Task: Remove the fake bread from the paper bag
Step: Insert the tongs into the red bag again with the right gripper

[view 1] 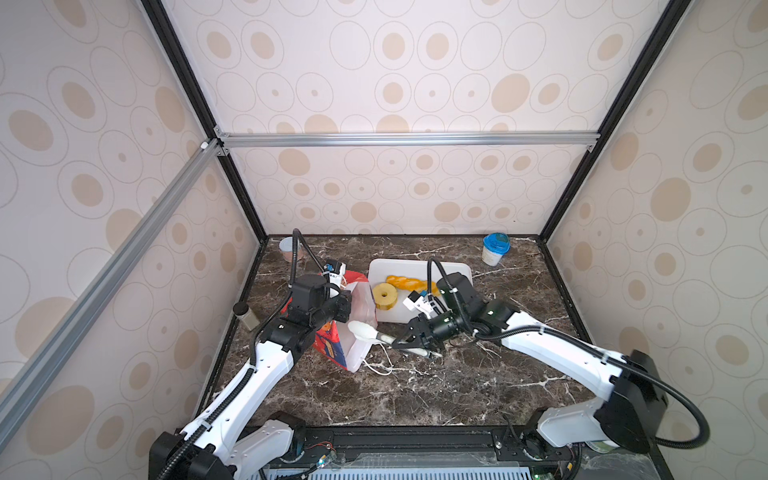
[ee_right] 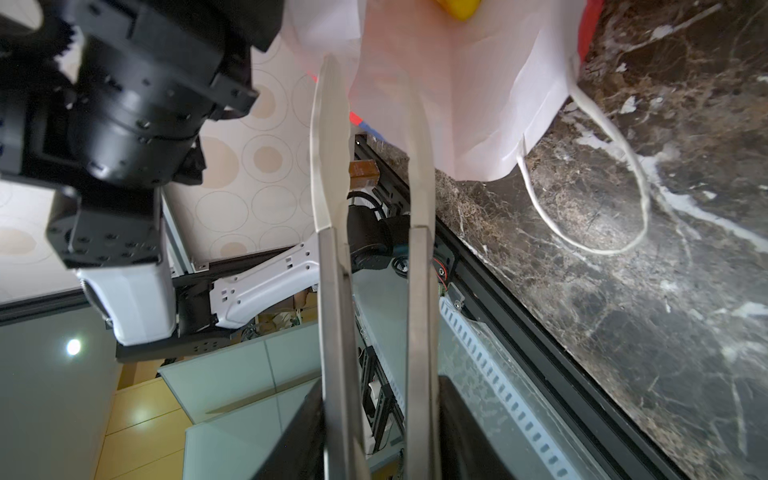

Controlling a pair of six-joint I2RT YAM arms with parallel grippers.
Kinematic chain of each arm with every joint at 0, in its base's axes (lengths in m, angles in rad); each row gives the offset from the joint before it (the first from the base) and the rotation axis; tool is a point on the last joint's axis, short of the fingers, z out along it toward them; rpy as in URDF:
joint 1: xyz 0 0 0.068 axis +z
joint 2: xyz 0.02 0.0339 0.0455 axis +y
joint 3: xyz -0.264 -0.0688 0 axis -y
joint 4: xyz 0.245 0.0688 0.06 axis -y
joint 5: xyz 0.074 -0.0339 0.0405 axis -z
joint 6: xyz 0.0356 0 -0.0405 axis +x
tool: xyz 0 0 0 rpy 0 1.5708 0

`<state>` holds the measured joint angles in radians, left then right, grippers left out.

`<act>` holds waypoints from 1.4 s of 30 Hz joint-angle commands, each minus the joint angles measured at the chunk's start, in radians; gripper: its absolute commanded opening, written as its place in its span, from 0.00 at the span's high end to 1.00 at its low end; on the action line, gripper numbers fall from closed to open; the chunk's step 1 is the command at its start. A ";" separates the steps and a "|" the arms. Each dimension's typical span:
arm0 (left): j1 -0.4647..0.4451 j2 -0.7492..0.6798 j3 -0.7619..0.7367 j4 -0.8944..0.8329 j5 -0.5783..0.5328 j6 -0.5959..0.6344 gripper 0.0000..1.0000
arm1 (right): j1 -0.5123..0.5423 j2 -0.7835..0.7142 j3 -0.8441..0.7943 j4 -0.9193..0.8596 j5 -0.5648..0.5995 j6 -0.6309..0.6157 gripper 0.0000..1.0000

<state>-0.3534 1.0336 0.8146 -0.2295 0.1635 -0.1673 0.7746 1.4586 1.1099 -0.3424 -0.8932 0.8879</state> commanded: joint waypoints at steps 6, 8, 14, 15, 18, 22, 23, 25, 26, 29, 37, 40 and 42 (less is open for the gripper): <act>-0.009 -0.063 -0.029 0.022 0.082 0.049 1.00 | 0.024 0.146 0.059 0.086 0.072 -0.009 0.57; -0.010 -0.055 -0.020 0.010 0.085 0.052 1.00 | 0.023 0.183 0.064 0.131 0.104 0.009 0.56; -0.016 -0.021 0.008 0.008 0.075 0.035 1.00 | 0.021 0.279 0.125 0.181 0.163 0.026 0.53; -0.018 -0.019 0.008 0.010 0.074 0.030 1.00 | 0.018 0.289 0.131 0.181 0.168 0.027 0.53; -0.022 -0.015 0.005 0.016 0.072 0.023 1.00 | 0.004 0.309 0.142 0.178 0.187 0.021 0.52; -0.025 -0.011 -0.001 0.028 0.071 0.022 1.00 | -0.028 0.341 0.162 0.193 0.191 0.020 0.51; -0.027 -0.009 0.000 0.032 0.074 0.022 1.00 | -0.034 0.350 0.176 0.185 0.199 0.011 0.50; -0.028 -0.004 0.003 0.038 0.082 0.021 1.00 | -0.037 0.371 0.207 0.155 0.220 -0.012 0.50; -0.030 -0.001 0.006 0.039 0.085 0.020 1.00 | -0.038 0.386 0.232 0.130 0.230 -0.029 0.49; -0.035 0.003 0.013 0.044 0.092 0.023 1.00 | -0.038 0.432 0.291 0.085 0.255 -0.066 0.49; -0.038 0.001 0.008 0.041 0.093 0.031 1.00 | -0.029 0.570 0.464 0.018 0.211 -0.123 0.47; -0.039 -0.013 -0.001 0.038 0.083 0.032 1.00 | -0.023 0.602 0.497 -0.008 0.200 -0.140 0.49; -0.038 -0.023 -0.009 0.035 0.070 0.031 1.00 | -0.021 0.605 0.500 -0.016 0.201 -0.147 0.54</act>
<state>-0.3790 1.0428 0.7841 -0.2188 0.2165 -0.1459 0.7467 2.0502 1.5780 -0.3305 -0.6838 0.7616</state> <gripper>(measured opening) 0.047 0.470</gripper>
